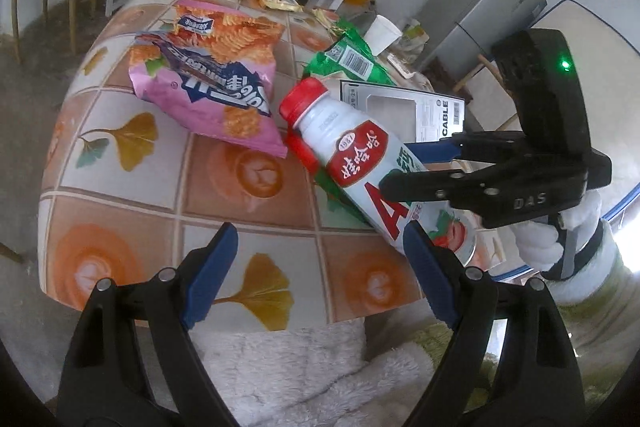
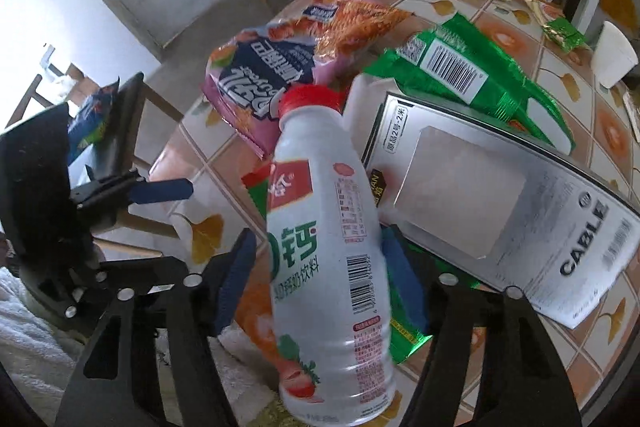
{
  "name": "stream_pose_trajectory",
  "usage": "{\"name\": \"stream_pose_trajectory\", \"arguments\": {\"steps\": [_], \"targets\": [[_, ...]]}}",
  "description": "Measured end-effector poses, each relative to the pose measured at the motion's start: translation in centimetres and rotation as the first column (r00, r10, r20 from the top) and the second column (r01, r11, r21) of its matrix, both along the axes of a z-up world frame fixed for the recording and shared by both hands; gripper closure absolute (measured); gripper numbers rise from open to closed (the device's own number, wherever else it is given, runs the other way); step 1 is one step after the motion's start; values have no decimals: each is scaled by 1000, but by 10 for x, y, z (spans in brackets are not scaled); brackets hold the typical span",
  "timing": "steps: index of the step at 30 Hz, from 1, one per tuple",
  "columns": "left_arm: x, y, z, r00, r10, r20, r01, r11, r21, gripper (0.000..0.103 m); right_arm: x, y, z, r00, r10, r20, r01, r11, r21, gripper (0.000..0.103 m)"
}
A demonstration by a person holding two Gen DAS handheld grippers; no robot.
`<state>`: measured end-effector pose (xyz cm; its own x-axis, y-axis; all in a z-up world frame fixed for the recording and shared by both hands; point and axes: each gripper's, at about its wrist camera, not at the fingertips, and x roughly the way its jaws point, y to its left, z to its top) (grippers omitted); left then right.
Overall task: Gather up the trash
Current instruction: 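Swing both tools back over the table toward the milk bottle and CABLE box, then grasp the white milk bottle with the right gripper while the left grasps the CABLE box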
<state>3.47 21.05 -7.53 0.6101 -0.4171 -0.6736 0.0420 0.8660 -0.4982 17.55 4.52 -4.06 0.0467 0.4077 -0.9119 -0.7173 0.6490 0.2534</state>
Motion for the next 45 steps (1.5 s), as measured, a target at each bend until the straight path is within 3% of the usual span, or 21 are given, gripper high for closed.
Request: {"name": "stream_pose_trajectory", "arguments": {"steps": [6,17,24,27,32,35,38,42,45], "targets": [[4,-1,0,1000,3,-1,-3,1000,-8,22,0,11,-12,1000,15,20,-15,999,-31,42],[-1,2,3,999,29,20,-29,1000,-2,22,-2,-16,19,995,-101,25,97,988,121,45],[3,0,6,999,31,35,-31,1000,-2,22,-8,-64,48,968,-248,23,234,937,260,45],[6,-5,9,999,21,42,-21,1000,0,22,-9,-91,57,947,-321,-5,306,895,325,45],[12,-11,26,995,-13,99,11,1000,15,23,-17,-149,66,878,-476,-59,454,786,420,45],[23,-17,41,989,-54,136,47,998,49,22,-24,-191,64,810,-576,-110,557,699,448,45],[43,-27,57,982,-115,151,107,992,64,22,-32,-222,54,746,-650,-144,638,636,434,45],[77,-56,77,963,-236,128,216,964,155,22,-37,-251,33,679,-708,-196,713,570,408,45],[96,-88,84,939,-322,117,283,922,264,22,-36,-263,15,640,-738,-216,752,542,374,45]]}}
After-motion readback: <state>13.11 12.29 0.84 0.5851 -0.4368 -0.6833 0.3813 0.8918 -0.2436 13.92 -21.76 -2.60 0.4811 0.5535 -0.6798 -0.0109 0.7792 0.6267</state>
